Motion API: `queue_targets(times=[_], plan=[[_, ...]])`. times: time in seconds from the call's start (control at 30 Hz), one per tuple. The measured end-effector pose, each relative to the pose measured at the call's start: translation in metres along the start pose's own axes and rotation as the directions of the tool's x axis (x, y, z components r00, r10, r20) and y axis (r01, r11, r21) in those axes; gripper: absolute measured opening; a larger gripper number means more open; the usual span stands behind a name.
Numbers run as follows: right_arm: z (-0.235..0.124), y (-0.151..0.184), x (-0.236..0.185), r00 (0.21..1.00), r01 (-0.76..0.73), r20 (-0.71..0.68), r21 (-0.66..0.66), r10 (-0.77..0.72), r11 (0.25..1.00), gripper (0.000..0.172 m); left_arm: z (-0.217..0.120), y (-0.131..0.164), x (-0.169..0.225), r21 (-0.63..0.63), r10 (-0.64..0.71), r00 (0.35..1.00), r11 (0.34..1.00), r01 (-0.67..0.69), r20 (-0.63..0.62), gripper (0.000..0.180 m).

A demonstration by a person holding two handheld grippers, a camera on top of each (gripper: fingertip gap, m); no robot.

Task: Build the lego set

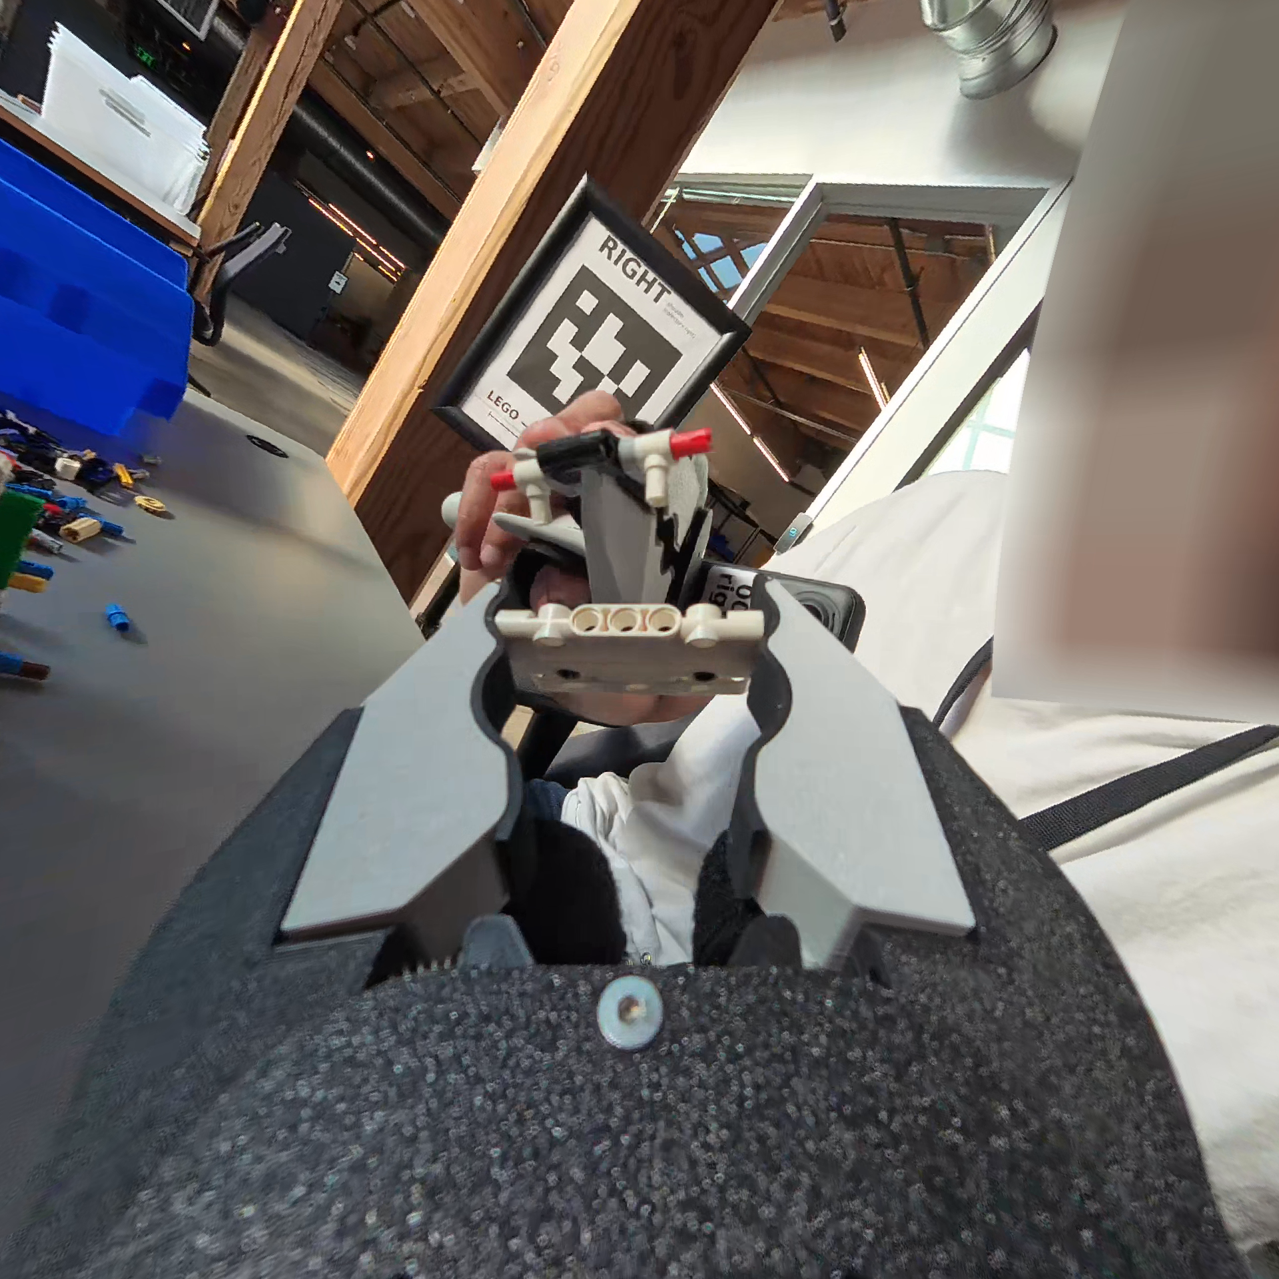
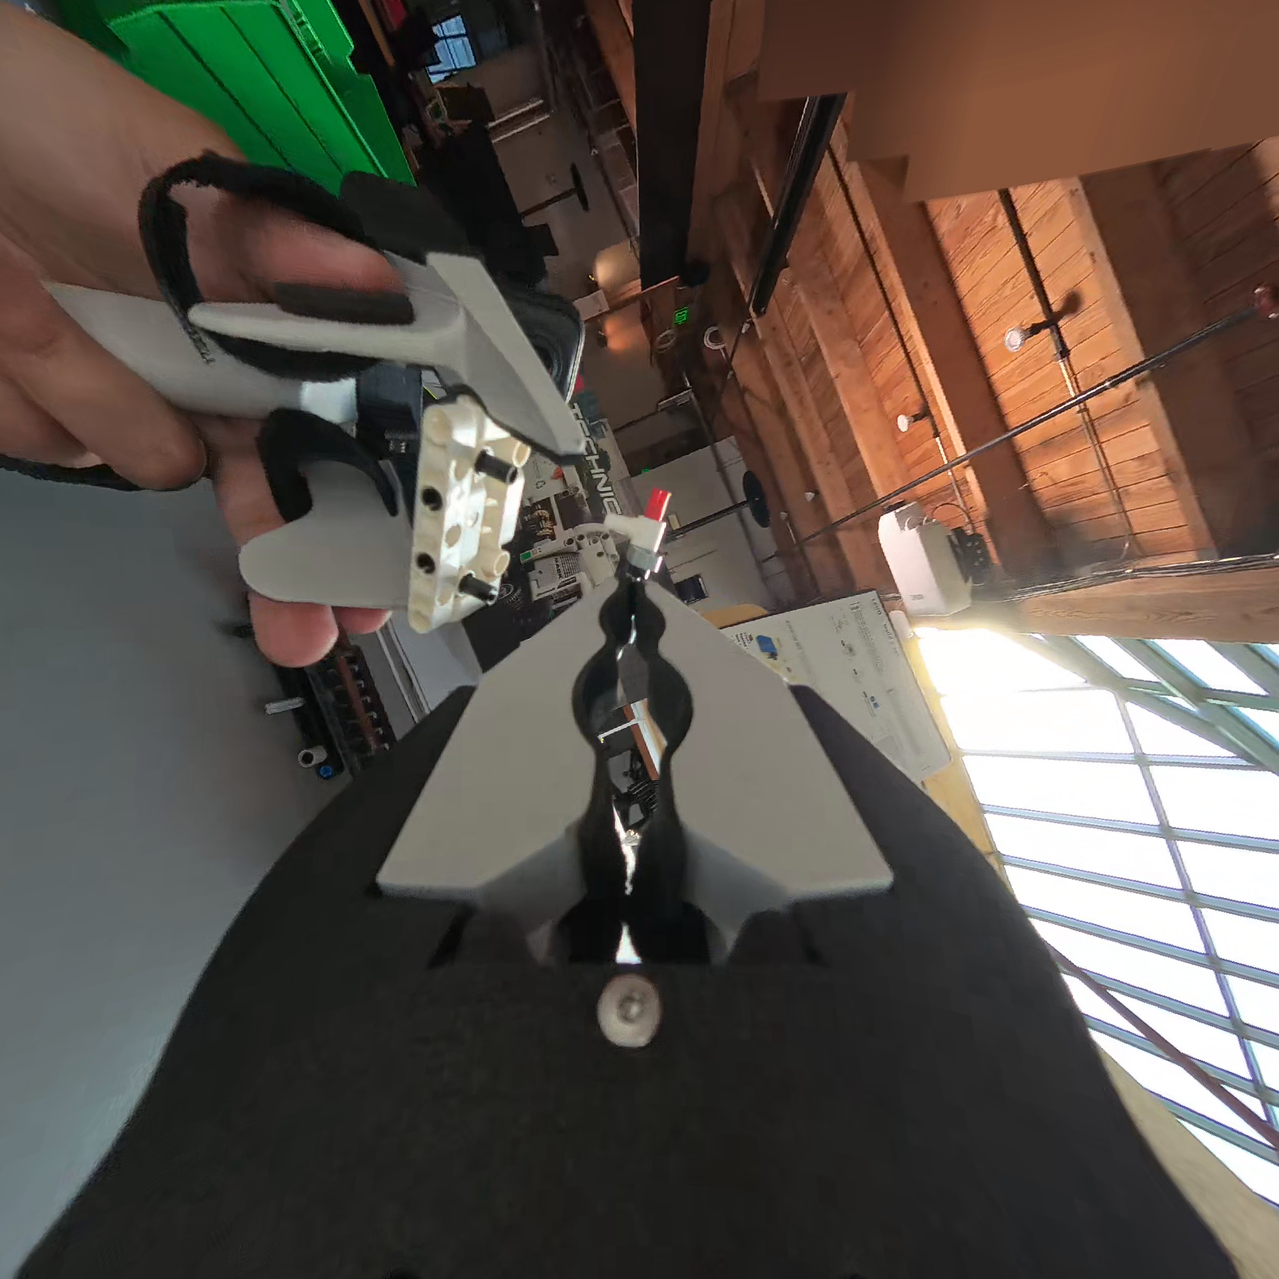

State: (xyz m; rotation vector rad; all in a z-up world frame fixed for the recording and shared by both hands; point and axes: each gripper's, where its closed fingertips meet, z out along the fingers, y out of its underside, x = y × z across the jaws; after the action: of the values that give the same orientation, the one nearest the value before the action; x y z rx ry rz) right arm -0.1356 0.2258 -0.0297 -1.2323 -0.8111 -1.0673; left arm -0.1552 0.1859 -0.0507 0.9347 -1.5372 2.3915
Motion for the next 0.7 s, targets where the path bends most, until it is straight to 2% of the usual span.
queue_targets(times=[0.13, 0.3, 0.4, 0.6, 0.7], plan=[[0.002, -0.014, -0.014, 0.999, 0.027, 0.031, 0.019, -0.027, 0.999, 0.0, 0.0, 0.001, 0.001, 0.001, -0.014, 1.0, 1.0, 0.014, -0.017, 0.065], [0.001, -0.021, -0.023, 0.987, 0.158, 0.022, 0.035, -0.159, 0.987, 0.0, -0.001, -0.002, 0.001, 0.016, -0.031, 0.999, 0.999, 0.031, -0.023, 0.065], [0.001, -0.021, -0.023, 0.99, 0.143, -0.006, 0.018, -0.143, 0.99, 0.0, -0.003, -0.006, 0.0, 0.035, -0.052, 0.998, 0.998, 0.053, -0.03, 0.064], [-0.002, -0.016, -0.029, 0.995, 0.085, 0.049, 0.027, -0.087, 0.996, 0.0, -0.002, 0.001, -0.003, -0.01, -0.018, 1.0, 1.0, 0.018, 0.0, 0.065], [-0.011, -0.015, -0.026, 0.991, -0.089, 0.108, 0.041, 0.084, 0.995, 0.0, -0.003, 0.005, -0.009, -0.044, 0.0, 0.999, 0.999, 0.001, 0.033, 0.064]])
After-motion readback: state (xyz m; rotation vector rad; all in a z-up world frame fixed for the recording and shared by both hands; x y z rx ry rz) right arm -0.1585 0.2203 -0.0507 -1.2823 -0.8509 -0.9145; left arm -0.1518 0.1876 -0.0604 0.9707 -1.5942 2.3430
